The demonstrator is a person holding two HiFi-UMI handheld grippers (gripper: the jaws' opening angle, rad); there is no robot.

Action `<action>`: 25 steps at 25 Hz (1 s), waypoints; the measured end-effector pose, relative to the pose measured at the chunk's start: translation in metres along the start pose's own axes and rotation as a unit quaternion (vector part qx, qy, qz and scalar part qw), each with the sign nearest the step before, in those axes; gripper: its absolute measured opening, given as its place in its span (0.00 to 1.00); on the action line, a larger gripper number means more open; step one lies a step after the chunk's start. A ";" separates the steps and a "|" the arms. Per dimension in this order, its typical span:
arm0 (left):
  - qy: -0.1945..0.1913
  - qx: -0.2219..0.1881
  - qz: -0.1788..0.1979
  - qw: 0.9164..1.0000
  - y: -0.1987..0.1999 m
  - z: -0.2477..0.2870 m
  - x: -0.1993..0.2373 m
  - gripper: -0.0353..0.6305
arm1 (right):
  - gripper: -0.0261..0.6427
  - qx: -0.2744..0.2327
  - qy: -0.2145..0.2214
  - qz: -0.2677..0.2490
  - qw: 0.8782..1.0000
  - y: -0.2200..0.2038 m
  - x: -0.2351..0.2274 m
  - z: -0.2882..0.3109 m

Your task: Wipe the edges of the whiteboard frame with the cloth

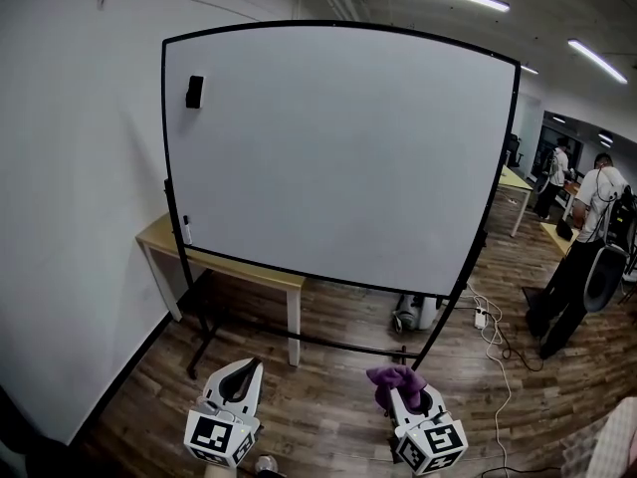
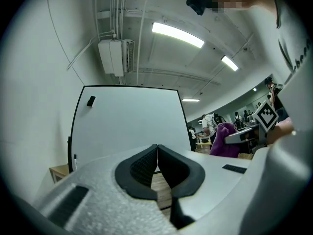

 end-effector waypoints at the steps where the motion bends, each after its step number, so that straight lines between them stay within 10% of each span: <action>1: 0.001 -0.001 0.000 1.000 0.000 -0.001 0.000 0.08 | 0.15 0.000 0.000 0.000 1.000 0.000 0.001 0.000; 25: -0.003 0.001 0.001 1.000 0.001 0.001 0.003 0.08 | 0.15 -0.001 0.004 0.002 1.000 -0.001 0.004 0.003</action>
Point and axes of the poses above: the fingertips, and each gripper's own axes: z forward along the fingers, x to its left, y out of its top, the point moved 9 cm from there along -z, backward along the fingers, and after that the axes turned 14 degrees about -y, right-handed, at the moved point
